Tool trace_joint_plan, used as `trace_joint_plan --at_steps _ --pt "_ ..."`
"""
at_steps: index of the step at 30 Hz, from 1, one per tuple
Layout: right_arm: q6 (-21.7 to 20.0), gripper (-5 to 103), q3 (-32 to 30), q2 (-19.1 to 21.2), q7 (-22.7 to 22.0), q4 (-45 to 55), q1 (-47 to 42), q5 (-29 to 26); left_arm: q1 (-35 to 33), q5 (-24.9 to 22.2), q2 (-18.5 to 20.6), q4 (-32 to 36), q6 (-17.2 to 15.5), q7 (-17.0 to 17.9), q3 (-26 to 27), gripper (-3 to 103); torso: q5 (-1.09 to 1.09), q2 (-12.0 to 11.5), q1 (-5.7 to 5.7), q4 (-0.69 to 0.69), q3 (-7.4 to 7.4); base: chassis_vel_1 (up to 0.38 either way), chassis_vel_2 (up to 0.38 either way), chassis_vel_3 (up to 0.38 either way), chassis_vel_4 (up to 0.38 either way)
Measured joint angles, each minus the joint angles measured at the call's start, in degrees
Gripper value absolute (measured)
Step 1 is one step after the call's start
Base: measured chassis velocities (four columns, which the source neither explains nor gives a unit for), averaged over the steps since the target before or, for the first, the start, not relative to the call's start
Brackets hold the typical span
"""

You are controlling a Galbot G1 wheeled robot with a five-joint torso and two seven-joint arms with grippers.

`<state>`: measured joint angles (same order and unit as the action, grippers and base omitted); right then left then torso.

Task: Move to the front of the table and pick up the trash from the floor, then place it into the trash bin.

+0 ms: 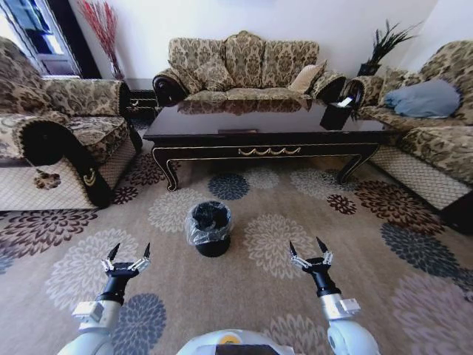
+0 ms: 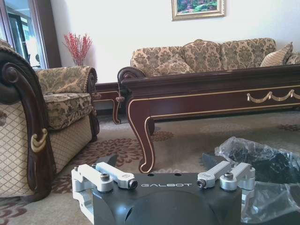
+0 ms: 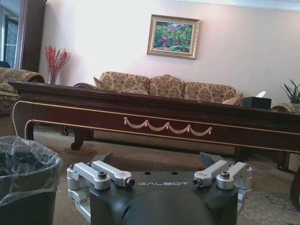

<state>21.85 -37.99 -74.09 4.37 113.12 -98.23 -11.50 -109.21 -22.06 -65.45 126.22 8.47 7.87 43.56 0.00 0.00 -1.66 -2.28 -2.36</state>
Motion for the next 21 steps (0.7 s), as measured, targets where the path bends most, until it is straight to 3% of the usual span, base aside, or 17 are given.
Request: trace_joint_plan --at_steps 21 --pt "0.0 100 0.0 0.0 0.0 0.0 0.0 0.0 0.0 0.0 0.0 0.0 0.0 0.0 0.0 100 -0.01 0.0 0.0 0.01 0.0 0.15 -0.152 -0.146 0.153"
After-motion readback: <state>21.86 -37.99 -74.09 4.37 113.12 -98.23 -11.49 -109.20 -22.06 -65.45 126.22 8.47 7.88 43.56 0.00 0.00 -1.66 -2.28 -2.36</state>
